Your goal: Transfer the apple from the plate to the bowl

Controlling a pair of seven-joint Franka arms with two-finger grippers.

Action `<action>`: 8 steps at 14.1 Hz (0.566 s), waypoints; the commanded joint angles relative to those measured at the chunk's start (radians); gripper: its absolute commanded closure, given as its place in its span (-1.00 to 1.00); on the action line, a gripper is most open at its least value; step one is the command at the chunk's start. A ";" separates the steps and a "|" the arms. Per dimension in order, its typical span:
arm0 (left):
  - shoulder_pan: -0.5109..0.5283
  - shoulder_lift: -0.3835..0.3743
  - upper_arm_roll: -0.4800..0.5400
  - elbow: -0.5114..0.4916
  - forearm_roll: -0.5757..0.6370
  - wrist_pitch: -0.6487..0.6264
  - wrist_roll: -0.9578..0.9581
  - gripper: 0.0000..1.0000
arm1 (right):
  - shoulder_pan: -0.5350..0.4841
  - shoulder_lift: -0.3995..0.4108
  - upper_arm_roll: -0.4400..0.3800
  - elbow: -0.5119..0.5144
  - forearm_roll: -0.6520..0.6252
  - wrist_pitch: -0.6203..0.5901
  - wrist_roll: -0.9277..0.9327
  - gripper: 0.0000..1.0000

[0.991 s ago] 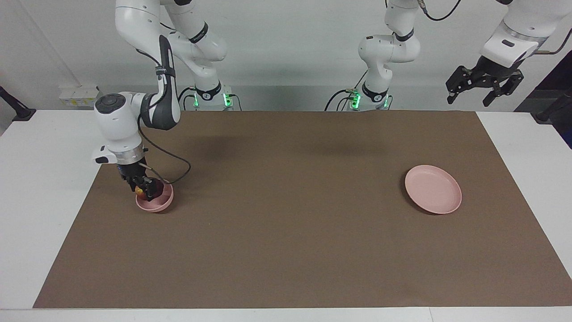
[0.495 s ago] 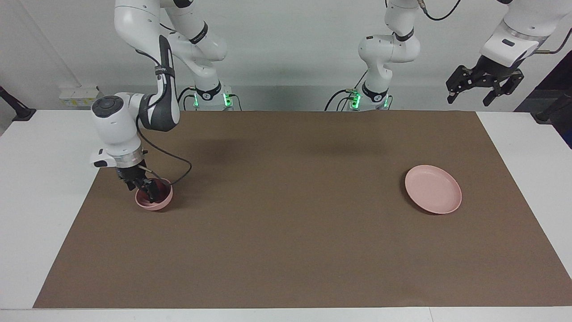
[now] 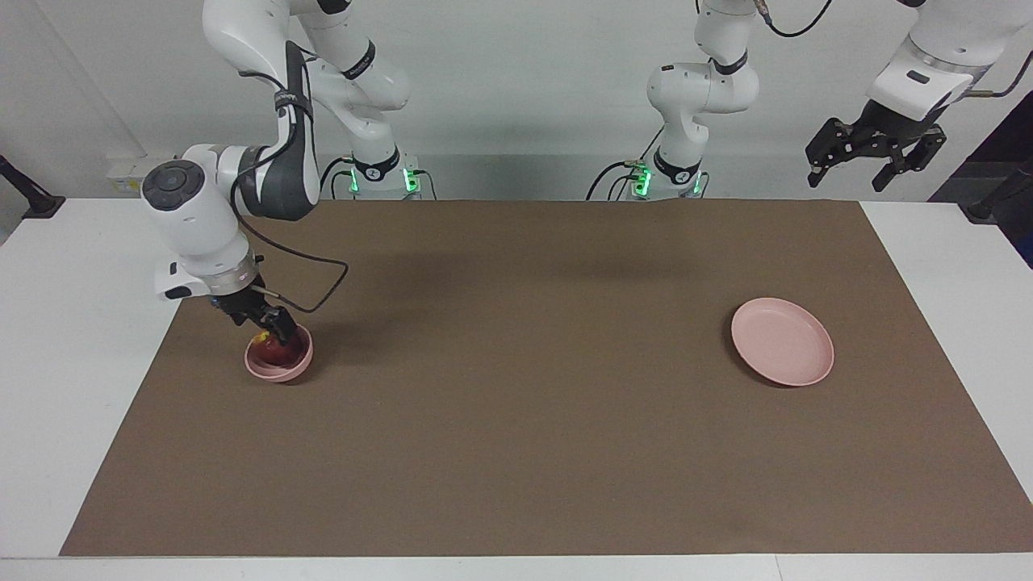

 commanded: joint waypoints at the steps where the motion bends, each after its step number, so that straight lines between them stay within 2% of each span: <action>1: 0.002 -0.025 -0.001 -0.026 0.007 -0.003 -0.009 -1.00 | -0.007 0.010 0.013 0.083 0.054 -0.110 -0.121 -1.00; 5: 0.002 -0.025 -0.001 -0.026 0.007 -0.003 -0.009 -1.00 | -0.006 -0.050 0.034 0.107 0.054 -0.152 -0.348 -1.00; 8: 0.002 -0.025 -0.001 -0.026 0.007 -0.003 -0.009 -1.00 | 0.023 -0.121 0.034 0.104 0.054 -0.210 -0.348 -1.00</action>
